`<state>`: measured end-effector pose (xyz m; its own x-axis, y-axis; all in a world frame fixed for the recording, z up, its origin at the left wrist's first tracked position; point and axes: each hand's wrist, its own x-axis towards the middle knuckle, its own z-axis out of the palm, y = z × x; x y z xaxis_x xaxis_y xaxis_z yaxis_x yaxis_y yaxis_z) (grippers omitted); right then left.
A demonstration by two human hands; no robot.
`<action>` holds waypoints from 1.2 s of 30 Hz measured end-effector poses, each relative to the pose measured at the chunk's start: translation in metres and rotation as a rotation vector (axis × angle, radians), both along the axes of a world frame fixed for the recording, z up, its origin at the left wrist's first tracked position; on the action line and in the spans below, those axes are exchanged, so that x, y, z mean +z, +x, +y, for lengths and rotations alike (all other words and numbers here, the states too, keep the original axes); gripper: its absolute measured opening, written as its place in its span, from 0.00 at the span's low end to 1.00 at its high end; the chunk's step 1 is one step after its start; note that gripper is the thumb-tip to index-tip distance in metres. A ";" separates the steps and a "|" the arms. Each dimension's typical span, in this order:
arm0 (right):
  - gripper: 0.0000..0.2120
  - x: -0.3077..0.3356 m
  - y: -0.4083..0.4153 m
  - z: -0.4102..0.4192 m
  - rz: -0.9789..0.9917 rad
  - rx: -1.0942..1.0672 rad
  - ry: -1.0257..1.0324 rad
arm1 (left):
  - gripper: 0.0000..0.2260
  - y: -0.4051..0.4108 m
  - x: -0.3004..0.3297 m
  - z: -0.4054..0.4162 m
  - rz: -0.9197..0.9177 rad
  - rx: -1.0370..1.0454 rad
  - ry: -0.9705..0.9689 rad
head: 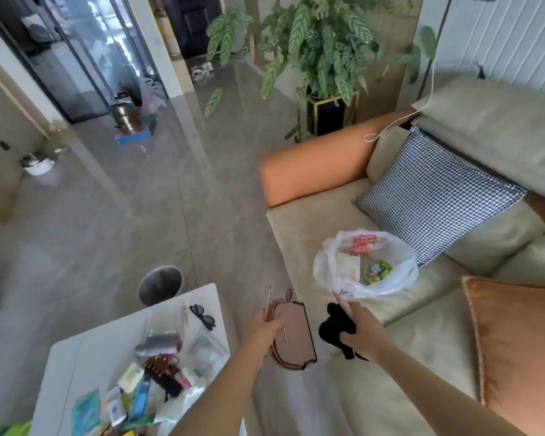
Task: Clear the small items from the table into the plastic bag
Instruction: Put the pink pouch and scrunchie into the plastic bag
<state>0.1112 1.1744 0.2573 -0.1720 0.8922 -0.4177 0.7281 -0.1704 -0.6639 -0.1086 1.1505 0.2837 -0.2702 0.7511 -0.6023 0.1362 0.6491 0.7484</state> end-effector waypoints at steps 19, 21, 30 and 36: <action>0.37 -0.082 0.064 0.163 0.088 -0.418 -0.121 | 0.07 0.089 -0.070 0.224 0.080 -0.263 -0.175; 0.36 -0.092 0.072 0.176 0.063 -0.467 -0.125 | 0.04 0.103 -0.081 0.245 0.079 -0.277 -0.218; 0.35 -0.130 0.100 0.254 -0.007 -0.622 -0.186 | 0.08 0.158 -0.137 0.336 0.096 -0.446 -0.267; 0.40 -0.176 0.098 0.304 -0.032 -0.595 -0.177 | 0.22 0.179 -0.197 0.381 0.208 -0.582 -0.291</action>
<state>0.2094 1.4780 0.0812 0.3487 0.7479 -0.5648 0.4930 -0.6589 -0.5682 0.0705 1.5311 0.0866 -0.0029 0.6241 -0.7813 0.6460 0.5976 0.4750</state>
